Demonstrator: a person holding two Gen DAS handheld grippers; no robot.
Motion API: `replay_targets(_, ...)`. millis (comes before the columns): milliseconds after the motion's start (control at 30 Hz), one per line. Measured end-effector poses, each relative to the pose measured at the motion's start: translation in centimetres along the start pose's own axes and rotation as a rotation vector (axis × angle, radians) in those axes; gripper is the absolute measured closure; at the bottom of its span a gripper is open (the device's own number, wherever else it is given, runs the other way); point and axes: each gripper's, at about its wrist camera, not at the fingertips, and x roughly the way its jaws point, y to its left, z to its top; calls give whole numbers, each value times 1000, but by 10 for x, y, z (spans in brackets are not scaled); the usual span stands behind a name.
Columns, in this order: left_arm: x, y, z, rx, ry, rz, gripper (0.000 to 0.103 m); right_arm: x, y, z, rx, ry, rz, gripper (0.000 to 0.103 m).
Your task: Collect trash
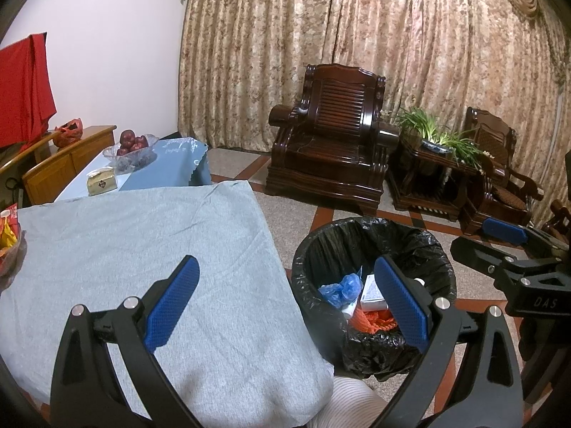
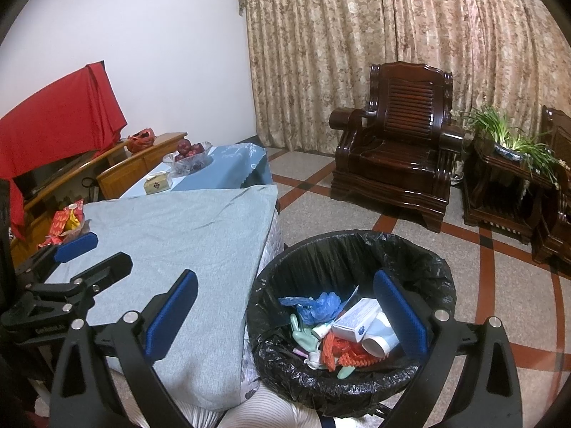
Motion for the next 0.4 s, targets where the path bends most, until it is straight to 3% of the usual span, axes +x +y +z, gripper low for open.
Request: replay_targets(400, -1, 3, -2, -1, 7, 0, 7, 1, -1, -4, 1, 5, 1, 6)
